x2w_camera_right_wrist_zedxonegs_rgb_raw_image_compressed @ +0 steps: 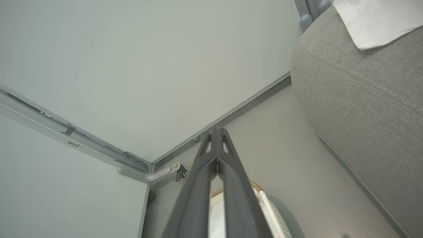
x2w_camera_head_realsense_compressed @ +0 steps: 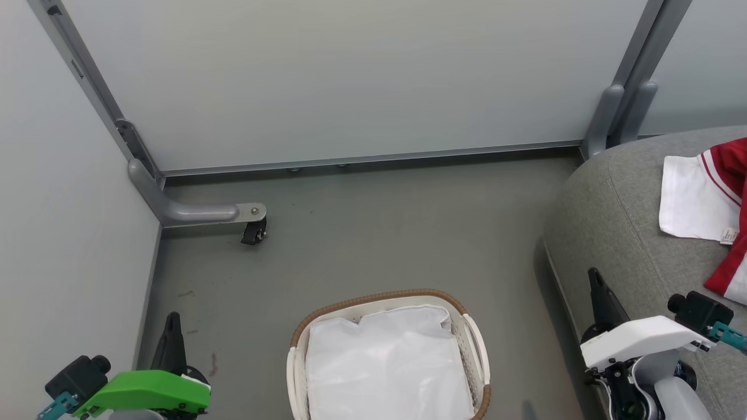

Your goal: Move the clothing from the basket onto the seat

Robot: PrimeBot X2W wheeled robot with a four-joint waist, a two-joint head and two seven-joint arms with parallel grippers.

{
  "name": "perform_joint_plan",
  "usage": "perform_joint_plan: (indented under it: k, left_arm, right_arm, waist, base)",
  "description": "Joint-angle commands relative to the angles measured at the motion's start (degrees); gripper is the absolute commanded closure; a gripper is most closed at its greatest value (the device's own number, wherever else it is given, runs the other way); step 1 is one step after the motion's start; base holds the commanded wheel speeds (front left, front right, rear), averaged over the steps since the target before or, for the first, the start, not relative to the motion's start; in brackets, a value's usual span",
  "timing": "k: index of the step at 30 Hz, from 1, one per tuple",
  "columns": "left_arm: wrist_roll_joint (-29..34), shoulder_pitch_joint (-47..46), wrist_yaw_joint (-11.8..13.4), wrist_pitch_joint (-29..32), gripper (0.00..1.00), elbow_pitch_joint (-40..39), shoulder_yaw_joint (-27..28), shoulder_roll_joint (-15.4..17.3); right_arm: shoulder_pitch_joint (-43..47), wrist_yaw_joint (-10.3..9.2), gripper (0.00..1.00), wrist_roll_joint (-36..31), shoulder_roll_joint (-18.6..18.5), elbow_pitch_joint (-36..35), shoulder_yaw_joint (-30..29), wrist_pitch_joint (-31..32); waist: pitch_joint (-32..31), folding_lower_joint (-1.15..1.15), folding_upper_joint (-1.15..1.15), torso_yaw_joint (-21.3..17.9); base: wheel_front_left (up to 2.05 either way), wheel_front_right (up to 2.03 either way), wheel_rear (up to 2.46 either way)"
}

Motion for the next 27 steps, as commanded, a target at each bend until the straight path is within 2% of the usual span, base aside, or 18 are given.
perform_joint_plan:
  k: [1, 27]
  left_arm:
    - [-1.7, -1.7, 0.0, 0.4, 1.00, -1.0, 0.5, 0.1]
    - [-17.4, -2.4, -0.1, 5.2, 1.00, -3.5, 2.9, -0.6]
  right_arm:
    - [0.0, -0.02, 1.00, 2.1, -0.4, -1.1, -0.3, 0.5]
    - [1.0, -0.03, 1.00, 20.2, -0.5, -3.7, -1.9, 5.2]
  waist:
    - [0.0, 0.00, 0.00, -0.1]
    - [-0.3, 0.00, 0.00, -1.0]
  base:
    - [0.00, 0.00, 0.00]
    - [0.00, 0.00, 0.00]
